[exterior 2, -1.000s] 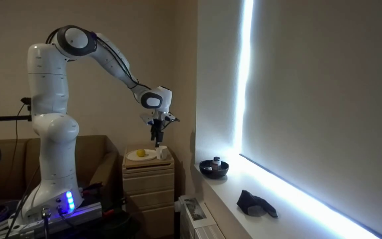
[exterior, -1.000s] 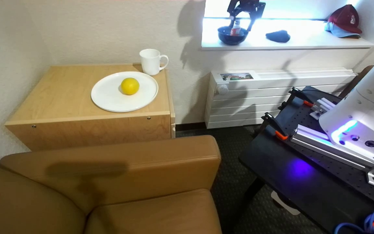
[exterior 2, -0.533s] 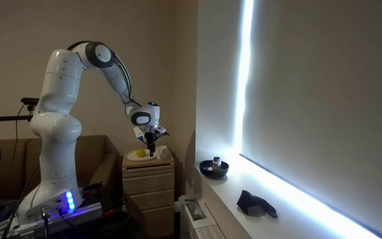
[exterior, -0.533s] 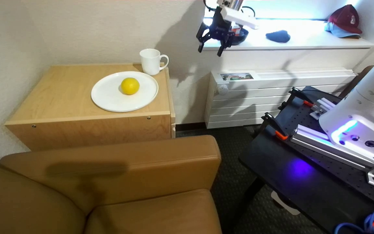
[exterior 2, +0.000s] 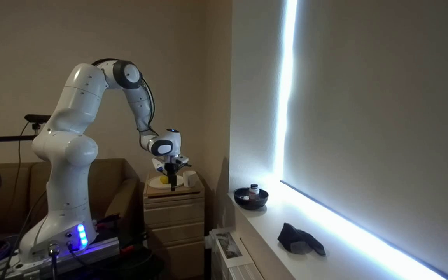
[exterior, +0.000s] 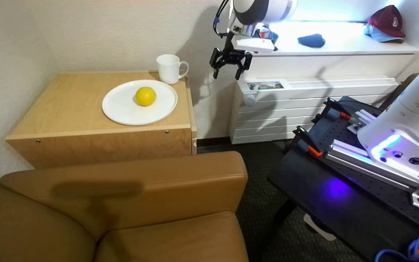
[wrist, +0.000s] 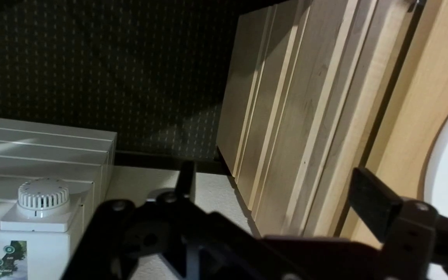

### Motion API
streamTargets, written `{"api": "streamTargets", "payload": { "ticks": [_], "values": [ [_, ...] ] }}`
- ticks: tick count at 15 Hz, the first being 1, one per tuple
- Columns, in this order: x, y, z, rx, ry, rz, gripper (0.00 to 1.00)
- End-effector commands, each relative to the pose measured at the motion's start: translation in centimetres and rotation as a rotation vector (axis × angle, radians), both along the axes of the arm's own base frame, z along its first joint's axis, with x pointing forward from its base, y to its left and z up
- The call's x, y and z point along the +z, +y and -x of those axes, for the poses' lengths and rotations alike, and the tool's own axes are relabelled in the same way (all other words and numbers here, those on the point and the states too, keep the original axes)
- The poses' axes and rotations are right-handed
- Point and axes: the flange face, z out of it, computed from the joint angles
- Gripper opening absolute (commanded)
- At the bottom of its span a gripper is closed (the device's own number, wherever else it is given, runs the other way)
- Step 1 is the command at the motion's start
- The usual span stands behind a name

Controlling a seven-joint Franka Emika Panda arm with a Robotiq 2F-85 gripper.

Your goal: Pull the pull out table out

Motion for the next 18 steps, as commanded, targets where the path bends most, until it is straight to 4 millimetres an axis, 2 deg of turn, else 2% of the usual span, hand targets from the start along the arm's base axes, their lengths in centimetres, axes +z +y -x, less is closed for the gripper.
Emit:
{"api": "streamTargets", "payload": {
  "ticks": [1, 4, 9, 11, 12, 14, 18],
  "values": [
    [-0.9, 0.2, -0.5, 0.029, 0.021, 0.001, 1.0],
    [-3.4, 1.6, -2.1, 0.071, 0.017, -0.038, 1.0],
    [-9.2, 2.6, -5.0, 0.077, 0.039, 0.01, 1.0],
    [-10.7, 3.2, -5.9, 0.054, 0.044, 0.004, 1.0],
    [-9.3, 2.7, -4.6, 0.068, 0.056, -0.003, 1.0],
    [-10.7, 3.2, -5.4, 0.061, 0.058, -0.005, 1.0],
    [-11.3, 3.7, -6.3, 0.044, 0.029, -0.034, 1.0]
  ]
}}
